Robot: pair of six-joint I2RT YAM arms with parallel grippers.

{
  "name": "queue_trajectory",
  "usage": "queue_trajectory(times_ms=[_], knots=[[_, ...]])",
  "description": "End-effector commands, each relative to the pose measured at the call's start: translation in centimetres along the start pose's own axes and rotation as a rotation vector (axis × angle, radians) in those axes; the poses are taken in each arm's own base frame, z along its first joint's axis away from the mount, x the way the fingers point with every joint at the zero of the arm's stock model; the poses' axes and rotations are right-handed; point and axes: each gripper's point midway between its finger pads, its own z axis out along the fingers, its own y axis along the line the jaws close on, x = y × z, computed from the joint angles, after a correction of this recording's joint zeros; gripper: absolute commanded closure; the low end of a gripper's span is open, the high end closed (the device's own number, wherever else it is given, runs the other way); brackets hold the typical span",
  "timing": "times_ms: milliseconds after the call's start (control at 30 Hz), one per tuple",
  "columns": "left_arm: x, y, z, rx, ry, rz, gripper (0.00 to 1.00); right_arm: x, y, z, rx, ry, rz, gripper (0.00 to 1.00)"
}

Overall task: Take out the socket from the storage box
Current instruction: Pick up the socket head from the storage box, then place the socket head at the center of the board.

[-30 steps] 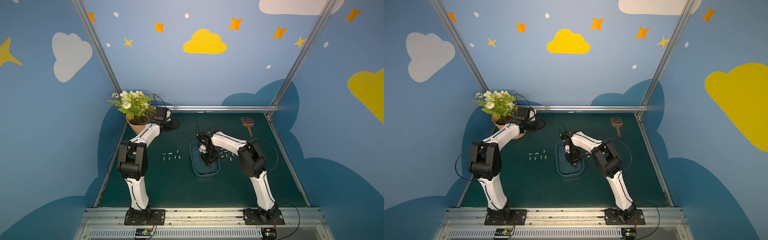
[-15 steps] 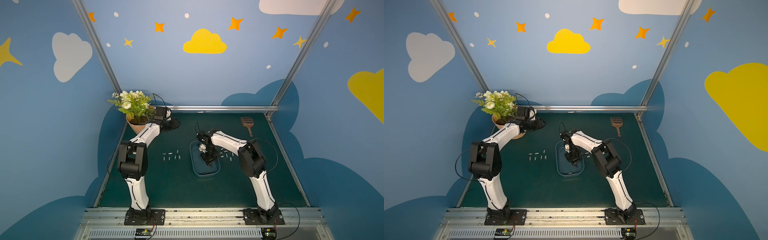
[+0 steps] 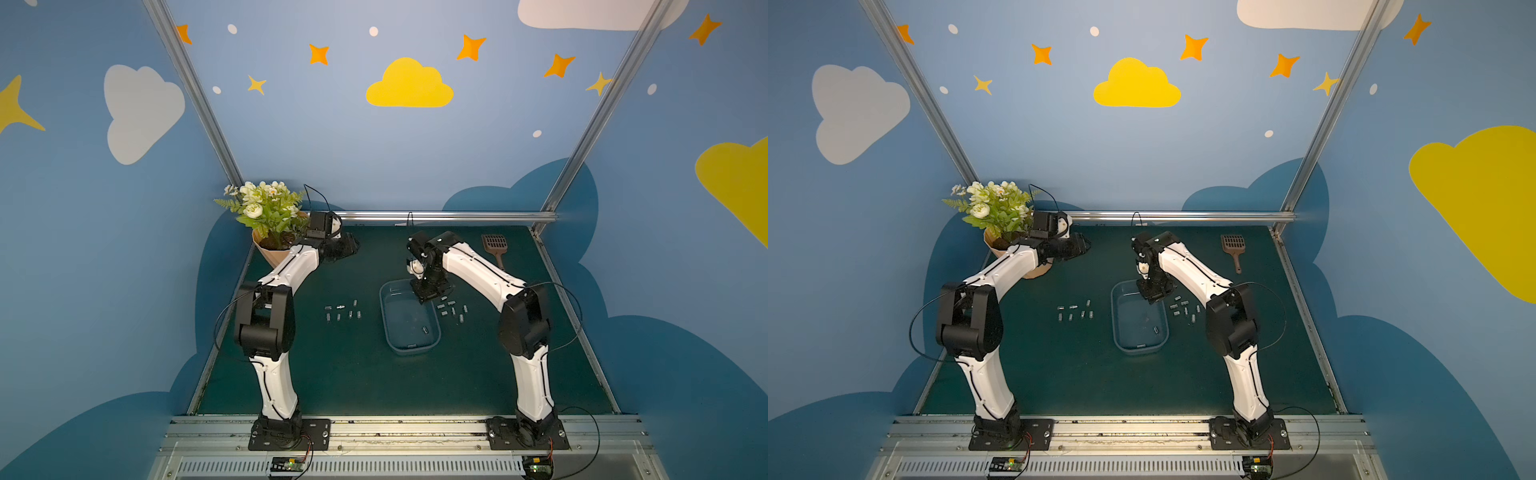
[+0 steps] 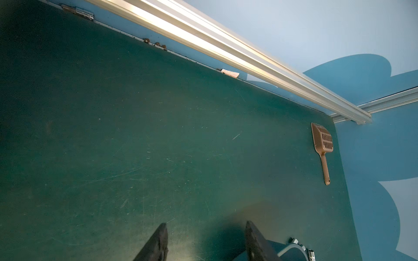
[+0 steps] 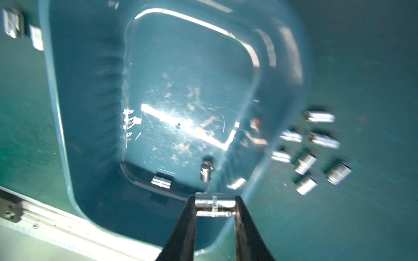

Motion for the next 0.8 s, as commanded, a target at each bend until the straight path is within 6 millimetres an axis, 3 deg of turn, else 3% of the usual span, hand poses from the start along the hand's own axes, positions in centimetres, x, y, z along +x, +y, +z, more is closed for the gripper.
queue_trajectory(times_ms=[0,433,567,767], knots=[[-0.3,0.0,0.0,0.011,0.010,0.004,0.44,1.5,-2.6,-2.0,0.025,0.008,0.090,0.76],[-0.6,0.9,0.8,0.015,-0.001,-0.007,0.45,8.2,-4.0,4.2,0.009,0.148,0.190,0.77],[-0.6,1.1,1.2,0.024,-0.022,0.025,0.45,8.7,-4.1,5.6,0.007,0.179,0.216,0.77],[-0.5,1.4,2.2,0.029,-0.013,0.060,0.45,8.0,-4.8,6.6,-0.008,0.192,0.264,0.76]])
